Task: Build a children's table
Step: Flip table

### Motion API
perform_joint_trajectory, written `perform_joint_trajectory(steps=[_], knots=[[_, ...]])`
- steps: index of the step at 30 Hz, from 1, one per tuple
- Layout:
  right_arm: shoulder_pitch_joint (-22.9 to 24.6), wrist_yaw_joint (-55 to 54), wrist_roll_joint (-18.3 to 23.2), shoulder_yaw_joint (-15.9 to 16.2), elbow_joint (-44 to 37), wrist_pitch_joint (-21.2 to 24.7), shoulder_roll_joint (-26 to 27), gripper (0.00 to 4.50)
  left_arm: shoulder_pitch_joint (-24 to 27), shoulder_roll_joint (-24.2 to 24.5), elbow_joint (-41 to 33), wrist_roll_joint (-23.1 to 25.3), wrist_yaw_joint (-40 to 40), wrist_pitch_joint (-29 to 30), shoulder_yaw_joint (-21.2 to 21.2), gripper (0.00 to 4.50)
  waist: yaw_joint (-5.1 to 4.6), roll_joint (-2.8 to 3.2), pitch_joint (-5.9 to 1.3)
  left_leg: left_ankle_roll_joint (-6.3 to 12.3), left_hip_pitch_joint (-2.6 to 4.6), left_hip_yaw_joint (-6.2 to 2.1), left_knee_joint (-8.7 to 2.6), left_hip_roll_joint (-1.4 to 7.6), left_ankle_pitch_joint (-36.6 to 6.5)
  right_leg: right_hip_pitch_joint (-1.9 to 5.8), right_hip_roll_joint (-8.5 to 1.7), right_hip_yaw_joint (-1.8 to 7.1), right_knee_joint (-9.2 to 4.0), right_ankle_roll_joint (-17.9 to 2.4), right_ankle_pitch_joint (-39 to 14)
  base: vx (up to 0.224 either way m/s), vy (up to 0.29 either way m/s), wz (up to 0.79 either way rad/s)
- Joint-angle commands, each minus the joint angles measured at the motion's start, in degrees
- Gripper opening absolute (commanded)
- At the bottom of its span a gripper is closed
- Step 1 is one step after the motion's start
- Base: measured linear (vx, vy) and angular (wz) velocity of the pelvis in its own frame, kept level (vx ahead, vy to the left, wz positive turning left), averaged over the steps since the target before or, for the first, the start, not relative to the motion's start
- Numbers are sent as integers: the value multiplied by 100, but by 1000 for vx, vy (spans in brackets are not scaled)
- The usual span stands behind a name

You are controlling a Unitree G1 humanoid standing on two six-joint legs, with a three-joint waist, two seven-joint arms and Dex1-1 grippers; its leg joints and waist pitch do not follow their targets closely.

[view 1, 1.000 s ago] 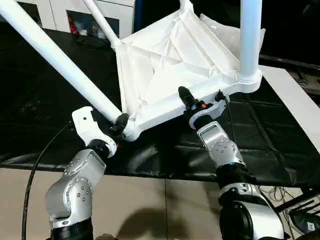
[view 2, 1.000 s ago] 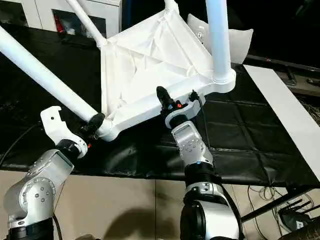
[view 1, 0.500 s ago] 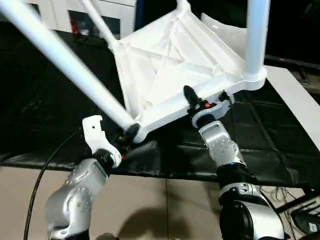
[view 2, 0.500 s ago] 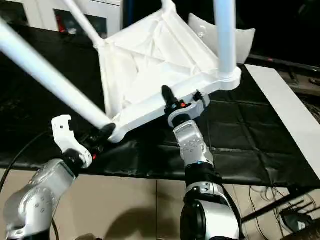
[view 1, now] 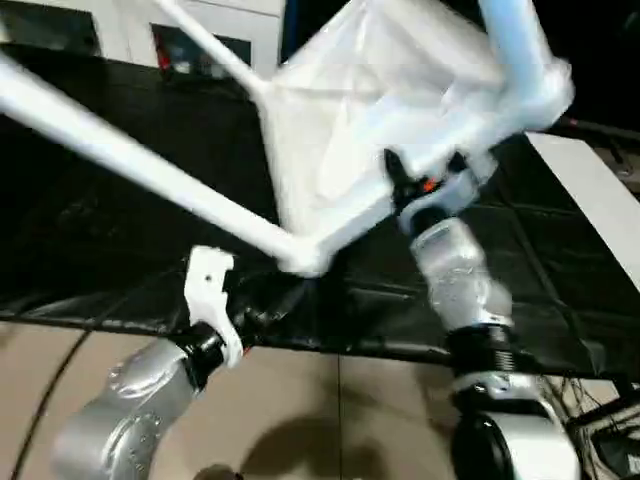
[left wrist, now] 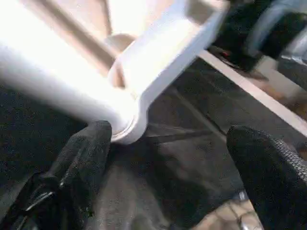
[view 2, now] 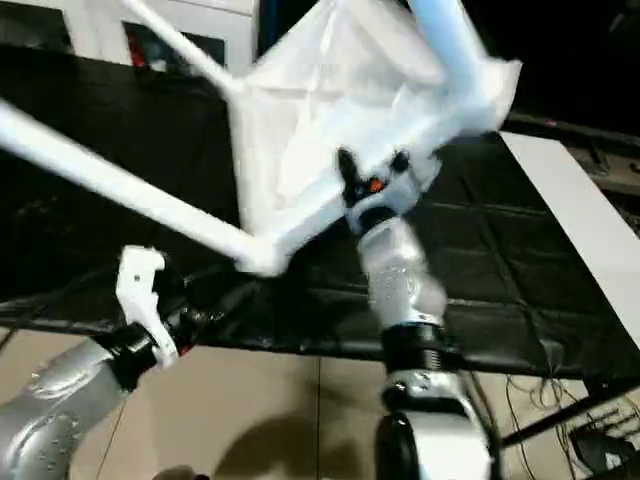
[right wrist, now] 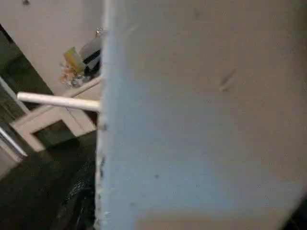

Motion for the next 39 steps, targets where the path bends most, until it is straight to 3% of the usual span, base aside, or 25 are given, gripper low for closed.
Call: perform_joint_trajectory(steps=[1, 2, 7, 12, 13, 16, 17, 18, 19, 21, 22, 23, 24, 25, 28, 31, 32, 33, 35, 36, 38, 39], knots=[[174, -481, -401, -181, -277, 222, -357, 198, -93, 188, -294, -147, -181, 165, 64, 445, -87, 171, -329, -550, 194, -130, -498, 374, -939, 109, -561, 340, -411, -438, -892, 0, 0, 0], [187, -581, -412, -218, -388, 337, -420, 198, -177, 359, -406, -221, -249, 256, 135, 445, -94, 140, -319, -560, 174, -122, -495, 370, -961, 106, -563, 348, -423, -418, -950, 0, 0, 0], [182, -983, -764, -76, -939, 1016, -818, 198, -889, 861, -695, -629, -503, 623, 508, 448, -63, 143, -307, -657, 151, -110, -487, 332, -944, 98, -552, 362, -425, -335, -1173, 0, 0, 0], [8, -1160, -1018, 176, -1110, 1705, -1221, 198, -1617, 1154, -588, -621, -549, 651, 489, 450, -59, 121, -334, -667, 130, -109, -452, 308, -897, 107, -537, 370, -438, -183, -1400, 0, 0, 0], [-49, -1211, -1058, 194, -1111, 1805, -1305, 198, -1785, 1178, -576, -627, -564, 642, 469, 450, -75, 94, -336, -664, 119, -104, -445, 308, -880, 108, -540, 375, -436, -185, -1406, 0, 0, 0], [-161, -1228, -1122, 245, -1132, 2067, -1486, 198, -2152, 1240, -554, -605, -545, 654, 400, 450, -89, 106, -357, -691, 119, -103, -426, 314, -722, 114, -524, 365, -405, -218, -1203, 0, 0, 0], [-210, -1183, -1134, 271, -1125, 2172, -1552, 198, -2286, 1302, -539, -525, -576, 621, 321, 450, -105, 71, -359, -687, 108, -101, -423, 317, -681, 118, -518, 365, -395, -225, -1136, 0, 0, 0], [-244, -1132, -1127, 295, -1128, 2253, -1590, 198, -2369, 1385, -533, -445, -623, 583, 254, 450, -91, 80, -368, -675, 119, -98, -414, 317, -641, 119, -519, 363, -389, -205, -1090, 0, 0, 0], [-282, -1063, -1116, 324, -1134, 2354, -1642, 198, -2486, 1504, -519, -333, -707, 517, 161, 450, -133, 50, -367, -662, 75, -101, -415, 311, -553, 150, -516, 366, -380, -207, -990, 0, 0, 0], [-386, -783, -1113, 509, -1124, 2864, -1885, 198, -2927, 1779, -437, 77, -752, 286, -120, 450, -186, -25, -387, -612, 62, -89, -387, 317, -345, 172, -513, 368, -356, -205, -790, 0, 0, 0], [-386, -783, -1113, 509, -1124, 2864, -1885, 198, -2927, 1779, -437, 77, -752, 286, -120, 450, -186, -25, -387, -612, 62, -89, -387, 317, -345, 172, -513, 368, -356, -205, -790, 0, 0, 0], [-395, -725, -1090, 543, -1121, 2975, -1923, 253, -3044, 1839, -404, 185, -752, 209, -193, 450, -200, 13, -389, -625, 75, -87, -376, 322, -321, 161, -518, 370, -340, -225, -689, 0, 0, 0], [-378, -620, -1045, 608, -1128, 3116, -1929, 253, -3253, 2018, -354, 501, -826, -71, -399, 450, -218, -38, -387, -614, 65, -93, -375, 326, -292, 172, -509, 363, -356, -205, -643, 0, 0, 0], [-360, -535, -1000, 635, -1132, 3155, -1908, 266, -3378, 2132, -327, 712, -866, -246, -531, 450, -235, -42, -381, -615, 57, -97, -378, 321, -306, 178, -520, 369, -350, -187, -696, 0, 0, 0], [-332, -480, -1070, 724, -1116, 3125, -1888, 293, -3538, 2262, -268, 995, -868, -446, -682, 450, -308, -42, -387, -688, 50, -103, -365, 343, -367, 173, -544, 364, -345, -257, -734, 0, 0, 0], [-289, -534, -1338, 901, -1042, 2875, -1829, 316, -3888, 2367, -19, 1413, -811, -894, -774, 450, -322, -16, -403, -744, 54, -105, -354, 342, -301, 171, -538, 360, -323, -335, -566, 0, 0, 0], [-267, -534, -1381, 945, -1065, 2814, -1814, 326, -3951, 2367, 35, 1463, -815, -1012, -769, 450, -309, 25, -404, -764, 56, -105, -348, 336, -278, 174, -541, 364, -303, -368, -463, 0, 0, 0], [-252, -540, -1396, 956, -1078, 2769, -1796, 337, -3986, 2367, 61, 1492, -813, -1073, -767, 450, -309, 7, -404, -758, 52, -101, -348, 336, -271, 176, -539, 365, -317, -377, -425, 0, 0, 0], [-125, -603, -1419, 898, -1156, 2435, -1617, 346, -4189, 2375, 215, 1691, -788, -1431, -774, 450, -301, 24, -399, -778, 65, -109, -356, 350, -351, 169, -554, 364, -309, -421, -378, 0, 0, 0], [2, -615, -1540, 984, -1162, 2189, -1575, 358, -4311, 2367, 328, 1802, -789, -1659, -783, 450, -294, 65, -395, -786, 60, -117, -360, 346, -361, 173, -552, 362, -307, -423, -364, 0, 0, 0], [106, -559, -1613, 1061, -1107, 1926, -1564, 370, -4379, 2360, 410, 1874, -801, -1783, -810, 450, -300, 39, -403, -807, 60, -114, -357, 350, -386, 181, -553, 359, -306, -419, -310, 0, 0, 0], [299, -500, -1714, 1145, -933, 1490, -1501, 370, -4490, 2384, 585, 2080, -821, -2056, -905, 450, -280, 128, -406, -820, 71, -129, -361, 354, -395, 181, -564, 356, -281, -455, -230, 0, 0, 0]])
